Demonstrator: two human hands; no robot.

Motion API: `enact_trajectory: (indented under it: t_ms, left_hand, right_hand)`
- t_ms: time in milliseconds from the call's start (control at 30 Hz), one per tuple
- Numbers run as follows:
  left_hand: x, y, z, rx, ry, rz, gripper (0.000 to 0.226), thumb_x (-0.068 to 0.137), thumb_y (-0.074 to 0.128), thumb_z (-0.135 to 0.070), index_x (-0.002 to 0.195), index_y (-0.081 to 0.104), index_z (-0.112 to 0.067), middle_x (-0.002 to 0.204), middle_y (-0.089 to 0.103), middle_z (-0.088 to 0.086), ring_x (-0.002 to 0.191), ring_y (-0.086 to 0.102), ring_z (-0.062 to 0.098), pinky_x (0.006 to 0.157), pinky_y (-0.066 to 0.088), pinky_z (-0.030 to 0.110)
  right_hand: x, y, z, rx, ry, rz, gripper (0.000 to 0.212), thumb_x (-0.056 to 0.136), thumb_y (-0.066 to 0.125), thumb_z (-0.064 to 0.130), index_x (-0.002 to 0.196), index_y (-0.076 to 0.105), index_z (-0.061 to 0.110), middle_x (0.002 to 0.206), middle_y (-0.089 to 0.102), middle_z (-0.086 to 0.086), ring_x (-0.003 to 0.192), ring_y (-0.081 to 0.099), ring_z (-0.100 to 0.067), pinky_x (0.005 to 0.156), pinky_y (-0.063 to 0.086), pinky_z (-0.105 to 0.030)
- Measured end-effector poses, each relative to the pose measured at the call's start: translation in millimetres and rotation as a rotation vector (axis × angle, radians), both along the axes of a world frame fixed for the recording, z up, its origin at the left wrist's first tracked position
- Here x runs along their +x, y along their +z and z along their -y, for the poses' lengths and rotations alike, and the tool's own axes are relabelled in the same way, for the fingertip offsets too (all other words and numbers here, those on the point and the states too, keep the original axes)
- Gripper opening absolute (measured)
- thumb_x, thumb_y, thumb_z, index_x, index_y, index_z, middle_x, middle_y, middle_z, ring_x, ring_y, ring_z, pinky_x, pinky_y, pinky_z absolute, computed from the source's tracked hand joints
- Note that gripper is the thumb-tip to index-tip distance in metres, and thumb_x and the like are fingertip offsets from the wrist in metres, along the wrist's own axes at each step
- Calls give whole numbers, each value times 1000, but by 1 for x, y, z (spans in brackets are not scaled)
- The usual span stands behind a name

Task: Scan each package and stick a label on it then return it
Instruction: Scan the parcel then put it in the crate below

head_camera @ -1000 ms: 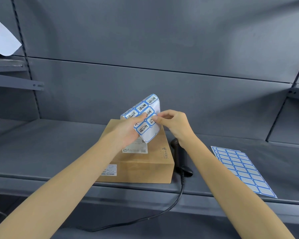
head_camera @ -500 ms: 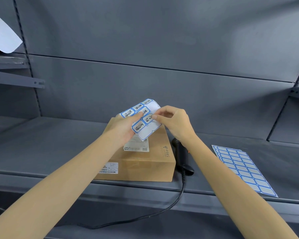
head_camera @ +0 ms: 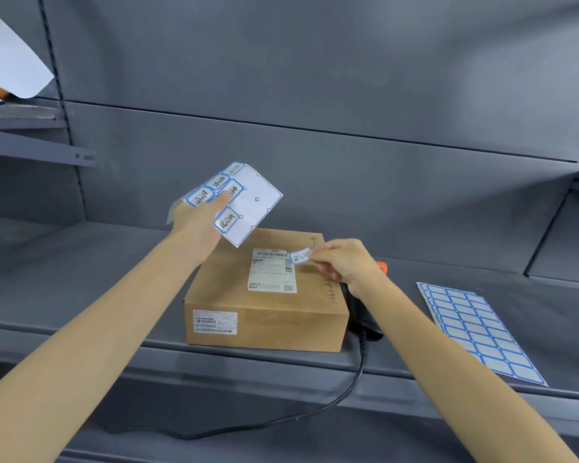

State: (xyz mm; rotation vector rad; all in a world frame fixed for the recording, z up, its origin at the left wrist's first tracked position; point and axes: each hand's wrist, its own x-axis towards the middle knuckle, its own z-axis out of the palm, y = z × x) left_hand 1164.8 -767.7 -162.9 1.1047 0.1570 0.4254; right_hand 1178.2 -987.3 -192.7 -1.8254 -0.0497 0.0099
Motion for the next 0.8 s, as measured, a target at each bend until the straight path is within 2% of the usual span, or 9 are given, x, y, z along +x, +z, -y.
enact_trajectory:
  t_ms: [67, 167, 233, 367, 467, 533, 633, 733, 800]
  left_hand:
    - [-2, 1, -3, -5, -1, 7, 41, 90, 64, -3, 129, 54, -4, 120, 66, 11, 103, 68, 25, 86, 55, 39]
    - [-4, -1, -5, 10, -14, 5, 39, 90, 64, -3, 128, 56, -4, 120, 66, 11, 104, 67, 26, 90, 54, 42]
    - [-5, -1, -6, 22, -21, -5, 37, 90, 64, -3, 126, 58, -4, 119, 67, 11, 105, 67, 27, 93, 53, 44]
    - [-4, -2, -4, 16, -42, -18, 36, 90, 63, -3, 125, 58, -4, 119, 67, 12, 105, 66, 28, 96, 51, 45]
    - [-3, -2, -2, -1, -51, -21, 36, 89, 64, -4, 125, 58, -4, 119, 67, 12, 105, 67, 28, 95, 52, 44]
    - [-3, -2, -1, -2, -59, -23, 37, 89, 65, -4, 126, 57, -4, 119, 66, 12, 105, 67, 28, 95, 52, 45]
    - [-2, -2, -2, -3, -75, -14, 38, 90, 64, -2, 127, 57, -3, 120, 66, 13, 107, 66, 29, 96, 51, 46]
    - [-2, -2, -1, -5, -81, -18, 38, 90, 63, -2, 127, 56, -3, 121, 66, 13, 107, 66, 29, 96, 51, 46]
    - [-2, -1, -1, -3, -82, -21, 38, 90, 63, -2, 127, 57, -3, 120, 66, 13, 107, 66, 29, 97, 50, 47]
  right_hand:
    - [2, -4, -6, -94, -17, -11, 11, 82, 69, 3, 73, 70, 9, 49, 55, -2, 43, 43, -10, 36, 29, -14]
    - [7, -4, -14, -281, -56, -19, 8, 80, 65, 2, 80, 73, 2, 60, 51, -10, 57, 39, -19, 51, 33, -23]
    - [10, -3, -18, -455, -68, -19, 20, 79, 67, 8, 97, 71, -2, 73, 57, -12, 65, 44, -21, 60, 38, -28]
    - [6, -2, -20, -760, -47, 74, 28, 84, 69, 23, 107, 67, 8, 100, 69, -7, 86, 61, -22, 69, 46, -27]
    - [4, -4, -16, -855, 8, 222, 22, 88, 65, 22, 109, 67, 20, 111, 67, 2, 108, 58, -21, 80, 46, -26]
    - [2, -7, -13, -840, 103, 292, 29, 92, 53, 12, 109, 71, 27, 118, 66, 5, 100, 60, -17, 86, 50, -28]
    - [-1, -11, -8, -879, 192, 332, 51, 91, 36, 3, 114, 70, 34, 124, 65, 4, 71, 54, -18, 77, 52, -29]
    - [-1, -10, -3, -1070, 319, 413, 59, 92, 30, 0, 126, 62, 36, 125, 64, 3, 109, 50, -26, 99, 40, -30]
    - [-2, -6, 2, -1167, 394, 431, 66, 90, 29, -3, 131, 56, 42, 123, 64, 5, 112, 47, -28, 95, 37, -28]
